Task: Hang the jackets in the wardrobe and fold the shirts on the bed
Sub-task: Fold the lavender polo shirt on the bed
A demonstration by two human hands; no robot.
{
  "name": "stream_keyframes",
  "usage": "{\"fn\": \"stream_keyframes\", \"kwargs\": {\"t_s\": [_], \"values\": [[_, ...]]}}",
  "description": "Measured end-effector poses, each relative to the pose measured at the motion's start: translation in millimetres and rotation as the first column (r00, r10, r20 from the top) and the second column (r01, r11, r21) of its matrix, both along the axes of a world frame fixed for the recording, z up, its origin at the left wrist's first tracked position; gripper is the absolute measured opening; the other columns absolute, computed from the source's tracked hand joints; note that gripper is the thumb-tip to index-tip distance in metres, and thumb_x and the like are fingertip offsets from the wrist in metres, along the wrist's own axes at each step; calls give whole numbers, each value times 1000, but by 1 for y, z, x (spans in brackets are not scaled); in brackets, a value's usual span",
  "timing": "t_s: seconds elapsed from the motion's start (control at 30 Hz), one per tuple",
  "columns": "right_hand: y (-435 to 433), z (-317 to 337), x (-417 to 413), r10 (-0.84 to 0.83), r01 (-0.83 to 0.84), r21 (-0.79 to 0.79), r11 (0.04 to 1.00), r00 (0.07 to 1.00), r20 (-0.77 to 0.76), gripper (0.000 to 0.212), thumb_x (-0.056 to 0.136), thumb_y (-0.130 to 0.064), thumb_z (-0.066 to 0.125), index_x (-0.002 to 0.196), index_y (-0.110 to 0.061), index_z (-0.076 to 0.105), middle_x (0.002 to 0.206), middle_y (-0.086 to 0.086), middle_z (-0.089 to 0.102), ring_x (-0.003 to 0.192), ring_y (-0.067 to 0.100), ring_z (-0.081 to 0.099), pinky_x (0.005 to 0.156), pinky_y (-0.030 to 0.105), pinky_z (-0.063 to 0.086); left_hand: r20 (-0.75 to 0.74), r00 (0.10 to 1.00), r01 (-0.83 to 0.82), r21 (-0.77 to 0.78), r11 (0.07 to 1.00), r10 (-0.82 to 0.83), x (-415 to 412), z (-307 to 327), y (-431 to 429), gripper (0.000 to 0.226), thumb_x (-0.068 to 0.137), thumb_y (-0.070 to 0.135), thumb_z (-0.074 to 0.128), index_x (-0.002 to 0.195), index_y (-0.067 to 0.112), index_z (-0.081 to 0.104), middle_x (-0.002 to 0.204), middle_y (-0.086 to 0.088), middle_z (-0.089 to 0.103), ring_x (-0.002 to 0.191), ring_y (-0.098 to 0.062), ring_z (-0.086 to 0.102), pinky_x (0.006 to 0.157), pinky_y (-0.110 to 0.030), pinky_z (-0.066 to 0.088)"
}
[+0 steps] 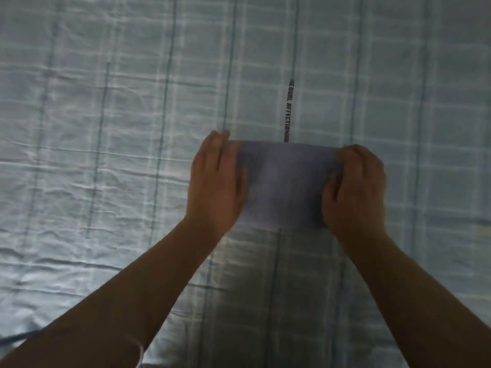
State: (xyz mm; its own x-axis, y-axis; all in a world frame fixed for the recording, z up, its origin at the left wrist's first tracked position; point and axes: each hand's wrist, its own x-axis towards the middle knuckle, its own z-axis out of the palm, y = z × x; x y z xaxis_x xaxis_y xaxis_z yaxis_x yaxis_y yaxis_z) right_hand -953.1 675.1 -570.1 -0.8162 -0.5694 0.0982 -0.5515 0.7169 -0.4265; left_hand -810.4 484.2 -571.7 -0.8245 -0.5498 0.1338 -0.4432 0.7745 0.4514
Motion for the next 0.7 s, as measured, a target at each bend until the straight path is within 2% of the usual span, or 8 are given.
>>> {"fn": "stream_keyframes", "kwargs": {"t_s": [0.07,0.13,0.3,0.43,0.5,0.57,0.63,0.7], "values": [[-2,-1,16,191,-190,-11,982,981,37,45,90,-17,47,131,-2,56,139,20,51,129,37,45,111,46,34,50,979,200,13,980,-200,9,-7,19,47,99,21,49,140,-2,50,150,-22,43,146,-37,29,117,-53,26],[-2,-13,26,278,-281,51,958,958,66,51,95,-24,44,141,-4,49,150,19,43,141,34,37,116,47,29,148,947,284,27,958,-285,14,-17,29,54,102,31,43,148,4,41,157,-18,34,150,-32,20,118,-56,23],[11,-47,34,215,-230,284,931,973,82,65,100,-36,35,155,-5,20,162,16,18,151,31,14,121,50,18,353,906,260,-30,965,-233,12,-45,18,62,103,49,29,157,19,23,164,-14,16,153,-32,7,122,-53,12],[10,-55,37,226,-243,320,916,970,90,65,101,-36,33,155,-4,20,162,16,18,151,31,16,121,50,18,369,889,285,18,958,-272,12,-54,16,62,103,48,30,157,20,24,164,-14,18,153,-32,9,122,-54,14],[9,-51,35,214,-238,254,937,970,118,64,100,-36,35,155,-6,24,162,15,21,150,30,18,121,49,18,324,907,272,36,962,-269,10,-49,16,60,103,45,33,155,17,29,162,-15,24,152,-31,13,121,-54,16],[13,-36,32,127,-143,71,987,974,189,57,98,-30,43,149,-6,37,157,13,33,147,28,26,121,44,21,225,959,165,61,984,-174,11,-38,13,55,101,36,44,149,12,41,158,-13,34,150,-30,22,120,-52,20],[18,-18,27,-74,104,-105,989,965,252,42,94,-19,51,135,-8,51,143,11,48,134,27,40,114,40,32,126,988,-106,125,986,90,12,-21,11,49,96,28,55,141,10,48,149,-9,44,141,-24,34,116,-46,30],[21,-9,20,-276,333,-100,937,887,371,35,92,-21,56,126,-12,52,129,8,53,120,26,48,103,39,41,162,918,-396,305,866,363,12,-4,9,48,93,30,60,136,14,46,135,-3,49,125,-20,44,99,-39,43]]}}
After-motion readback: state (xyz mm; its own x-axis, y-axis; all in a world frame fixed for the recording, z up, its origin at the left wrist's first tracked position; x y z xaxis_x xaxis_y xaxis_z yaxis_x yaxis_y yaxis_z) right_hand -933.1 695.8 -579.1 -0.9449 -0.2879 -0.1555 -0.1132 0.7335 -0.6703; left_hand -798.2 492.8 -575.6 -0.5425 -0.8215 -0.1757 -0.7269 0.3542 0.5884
